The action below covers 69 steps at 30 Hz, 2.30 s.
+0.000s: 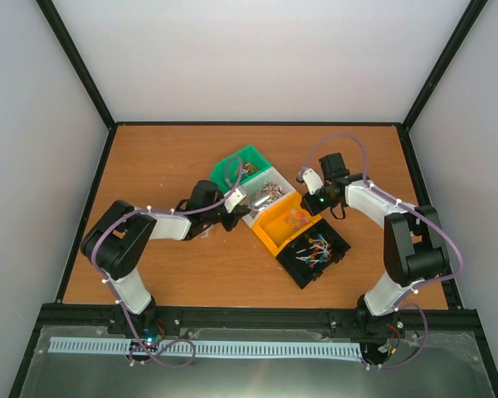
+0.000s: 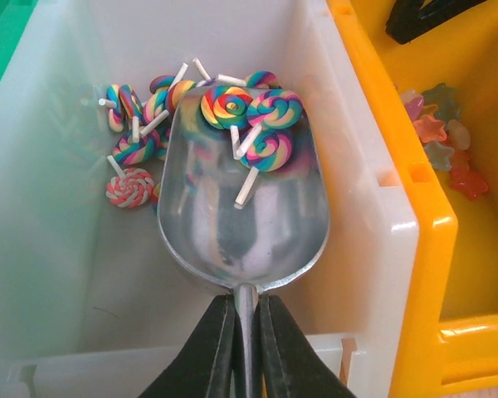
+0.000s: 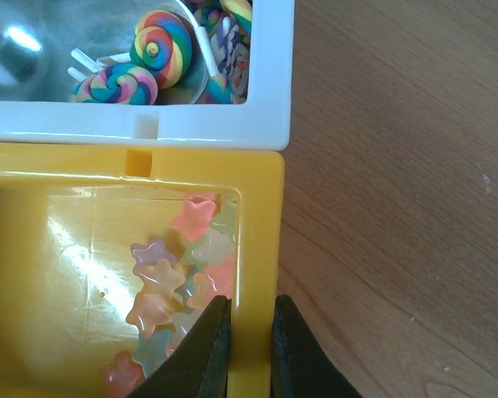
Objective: Pack the candies
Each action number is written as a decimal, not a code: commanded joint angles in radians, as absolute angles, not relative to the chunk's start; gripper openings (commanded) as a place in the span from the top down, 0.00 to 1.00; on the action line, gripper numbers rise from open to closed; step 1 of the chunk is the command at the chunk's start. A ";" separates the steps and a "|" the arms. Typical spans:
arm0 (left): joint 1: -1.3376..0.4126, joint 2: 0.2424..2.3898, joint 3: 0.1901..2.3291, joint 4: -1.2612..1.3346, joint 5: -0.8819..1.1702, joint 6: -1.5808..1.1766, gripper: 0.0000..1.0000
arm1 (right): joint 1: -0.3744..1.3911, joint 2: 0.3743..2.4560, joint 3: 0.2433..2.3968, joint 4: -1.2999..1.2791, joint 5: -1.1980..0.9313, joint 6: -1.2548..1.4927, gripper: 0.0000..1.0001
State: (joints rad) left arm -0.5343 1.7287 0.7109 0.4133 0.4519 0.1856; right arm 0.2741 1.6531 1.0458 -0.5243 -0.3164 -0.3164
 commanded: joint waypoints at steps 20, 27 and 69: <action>-0.433 1.582 0.648 0.584 0.620 0.108 0.99 | 0.253 1.686 1.023 -0.525 -0.292 -0.346 0.97; -0.390 1.465 0.679 0.444 0.718 0.109 0.99 | 0.253 1.692 1.024 -0.526 -0.291 -0.349 0.97; 0.203 1.085 0.940 -1.120 0.667 0.990 0.99 | 0.254 1.695 1.036 -0.551 -0.337 -0.346 0.97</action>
